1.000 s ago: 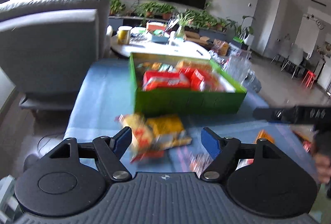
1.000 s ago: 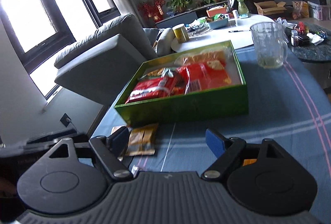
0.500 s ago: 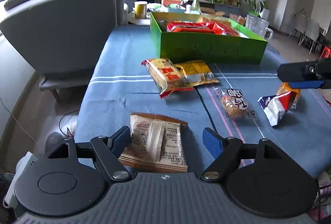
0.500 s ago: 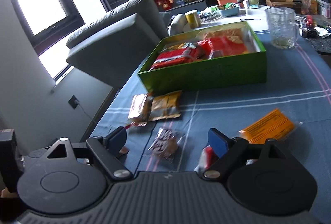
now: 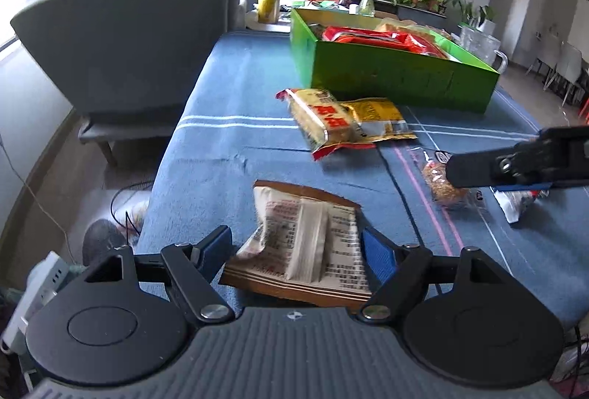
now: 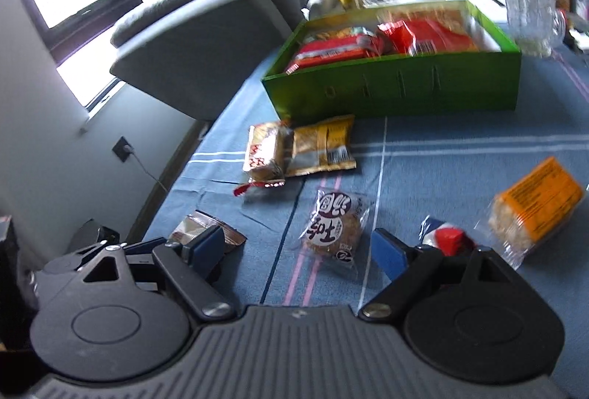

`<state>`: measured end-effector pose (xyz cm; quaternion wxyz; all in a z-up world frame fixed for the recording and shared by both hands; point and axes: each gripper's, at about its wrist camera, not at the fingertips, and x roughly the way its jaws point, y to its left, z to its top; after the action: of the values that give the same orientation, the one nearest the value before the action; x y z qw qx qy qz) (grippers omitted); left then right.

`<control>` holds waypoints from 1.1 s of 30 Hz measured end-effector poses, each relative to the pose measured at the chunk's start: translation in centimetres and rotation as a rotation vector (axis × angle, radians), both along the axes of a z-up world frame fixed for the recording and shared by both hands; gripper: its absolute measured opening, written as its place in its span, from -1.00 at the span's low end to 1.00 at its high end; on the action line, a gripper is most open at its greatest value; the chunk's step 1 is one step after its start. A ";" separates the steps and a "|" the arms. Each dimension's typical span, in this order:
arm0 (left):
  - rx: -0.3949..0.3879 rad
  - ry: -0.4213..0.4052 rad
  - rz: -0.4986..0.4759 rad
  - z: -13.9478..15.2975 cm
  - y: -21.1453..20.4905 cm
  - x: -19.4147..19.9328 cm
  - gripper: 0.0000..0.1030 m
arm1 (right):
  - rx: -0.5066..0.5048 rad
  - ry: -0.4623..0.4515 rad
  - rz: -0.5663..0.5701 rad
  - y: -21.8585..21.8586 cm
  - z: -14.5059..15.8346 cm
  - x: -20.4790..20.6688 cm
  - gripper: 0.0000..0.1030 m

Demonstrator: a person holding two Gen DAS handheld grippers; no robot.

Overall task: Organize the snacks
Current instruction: 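Grasp the round printed cookie packet with the right tool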

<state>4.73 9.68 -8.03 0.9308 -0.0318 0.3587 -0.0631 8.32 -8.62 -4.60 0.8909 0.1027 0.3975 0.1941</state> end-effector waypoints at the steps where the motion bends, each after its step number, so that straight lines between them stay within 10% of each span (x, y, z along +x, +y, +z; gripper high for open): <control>1: -0.008 -0.006 0.002 0.0 0.1 0.0 0.45 | -0.005 0.008 -0.016 0.2 -0.3 0.1 0.19; 19: -0.081 -0.049 -0.062 0.0 -0.8 -0.4 0.11 | -0.216 -0.056 -0.017 3.0 -2.6 1.2 0.26; 33: -0.118 -0.075 -0.039 1.2 -0.3 -0.7 0.11 | -0.088 -0.032 -0.003 0.9 -1.2 0.8 0.13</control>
<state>4.03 9.35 -6.84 0.9387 -0.0775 0.3197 -0.1033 9.12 -7.72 -5.80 0.9010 0.0609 0.3914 0.1768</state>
